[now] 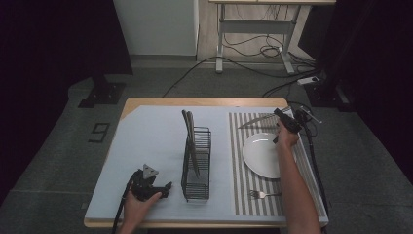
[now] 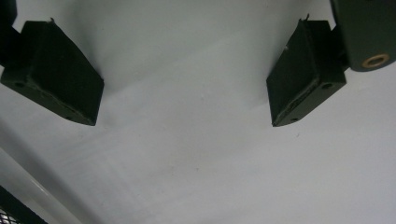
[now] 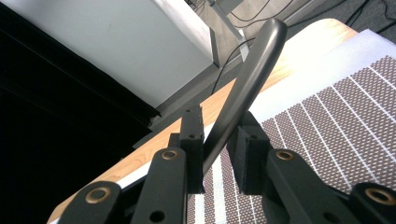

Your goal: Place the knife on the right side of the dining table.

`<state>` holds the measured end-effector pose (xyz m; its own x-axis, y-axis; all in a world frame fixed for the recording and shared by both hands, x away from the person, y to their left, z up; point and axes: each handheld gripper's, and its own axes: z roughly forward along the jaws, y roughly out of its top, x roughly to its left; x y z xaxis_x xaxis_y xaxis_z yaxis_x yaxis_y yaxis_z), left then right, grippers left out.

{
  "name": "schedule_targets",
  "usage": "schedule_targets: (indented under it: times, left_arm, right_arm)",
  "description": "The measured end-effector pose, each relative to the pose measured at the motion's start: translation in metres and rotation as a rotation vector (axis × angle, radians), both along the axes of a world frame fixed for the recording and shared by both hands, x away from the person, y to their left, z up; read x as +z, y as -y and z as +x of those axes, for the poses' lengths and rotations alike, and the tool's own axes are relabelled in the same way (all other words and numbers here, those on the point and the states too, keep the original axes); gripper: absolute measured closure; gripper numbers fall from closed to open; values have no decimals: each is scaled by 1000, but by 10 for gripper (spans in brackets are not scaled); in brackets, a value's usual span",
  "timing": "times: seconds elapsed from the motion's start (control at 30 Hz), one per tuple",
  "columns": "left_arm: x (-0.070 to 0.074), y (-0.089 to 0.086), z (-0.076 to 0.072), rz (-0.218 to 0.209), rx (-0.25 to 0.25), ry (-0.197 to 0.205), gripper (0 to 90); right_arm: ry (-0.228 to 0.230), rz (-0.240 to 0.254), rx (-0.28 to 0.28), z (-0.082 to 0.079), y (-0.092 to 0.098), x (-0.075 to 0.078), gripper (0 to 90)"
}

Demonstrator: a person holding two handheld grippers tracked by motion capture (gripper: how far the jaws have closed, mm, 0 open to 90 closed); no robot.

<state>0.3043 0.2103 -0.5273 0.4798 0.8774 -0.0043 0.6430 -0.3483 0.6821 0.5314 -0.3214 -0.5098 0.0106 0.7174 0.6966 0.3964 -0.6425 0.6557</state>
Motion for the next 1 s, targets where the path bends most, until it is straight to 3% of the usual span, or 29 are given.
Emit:
schedule_targets:
  times: [0.2,0.27,0.53,0.83,1.0]
  left_arm:
    - [0,0,0,0,0,0,106]
    - [0,0,0,0,0,0,106]
    - [0,0,0,0,0,0,106]
    - [0,0,0,0,0,0,106]
    - [0,0,0,0,0,0,106]
  right_arm:
    - [-3,92,-1,1,2,-2,790]
    - [-7,155,-3,1,4,-3,805]
    - [19,227,8,0,2,1,831]
    - [13,206,4,0,2,0,824]
    - [-23,148,-23,0,3,-4,798]
